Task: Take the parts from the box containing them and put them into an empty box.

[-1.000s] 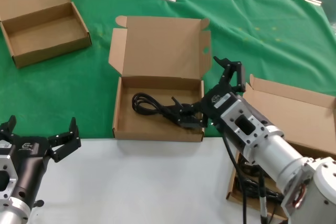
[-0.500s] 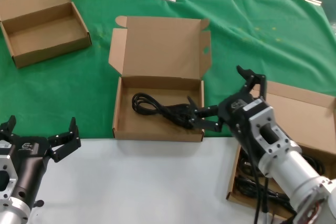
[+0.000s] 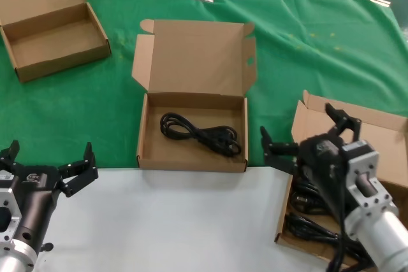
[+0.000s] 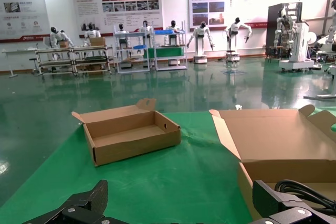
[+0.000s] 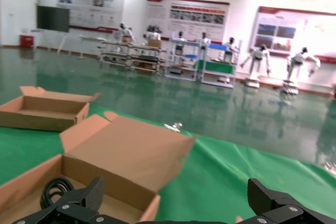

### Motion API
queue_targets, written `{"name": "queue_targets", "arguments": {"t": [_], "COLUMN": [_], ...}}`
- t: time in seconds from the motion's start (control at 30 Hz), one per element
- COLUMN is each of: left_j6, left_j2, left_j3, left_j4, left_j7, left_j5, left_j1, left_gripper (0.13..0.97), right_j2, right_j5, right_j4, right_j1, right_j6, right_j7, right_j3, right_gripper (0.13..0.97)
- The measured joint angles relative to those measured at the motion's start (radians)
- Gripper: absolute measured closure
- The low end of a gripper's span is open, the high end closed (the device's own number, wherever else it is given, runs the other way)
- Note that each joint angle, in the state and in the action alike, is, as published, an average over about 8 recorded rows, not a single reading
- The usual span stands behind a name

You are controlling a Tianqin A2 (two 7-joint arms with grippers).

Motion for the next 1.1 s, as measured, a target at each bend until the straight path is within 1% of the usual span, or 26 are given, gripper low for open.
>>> {"name": "queue_targets", "arguments": {"t": [0.43, 0.57, 0.7, 1.1], "left_j6": [0.000, 0.000, 0.000, 0.000], "left_j2": [0.000, 0.000, 0.000, 0.000], "left_j3": [0.000, 0.000, 0.000, 0.000], "left_j4": [0.000, 0.000, 0.000, 0.000], "left_j7": [0.001, 0.000, 0.000, 0.000], "left_j5": [0.000, 0.000, 0.000, 0.000], "left_j1": [0.000, 0.000, 0.000, 0.000], "left_gripper": [0.132, 0.132, 0.132, 0.132], "right_j2": [-0.052, -0.064, -0.068, -0.068], "right_j5": [-0.164, -0.201, -0.214, -0.215], "right_j4": [0.031, 0.038, 0.041, 0.041], "right_j1": [-0.161, -0.197, -0.210, -0.211], "right_j6": [-0.059, -0.073, -0.077, -0.078], "right_j7": [0.208, 0.255, 0.271, 0.272], "right_j3": [0.199, 0.243, 0.259, 0.260], "right_gripper": [0.129, 0.129, 0.129, 0.129]}}
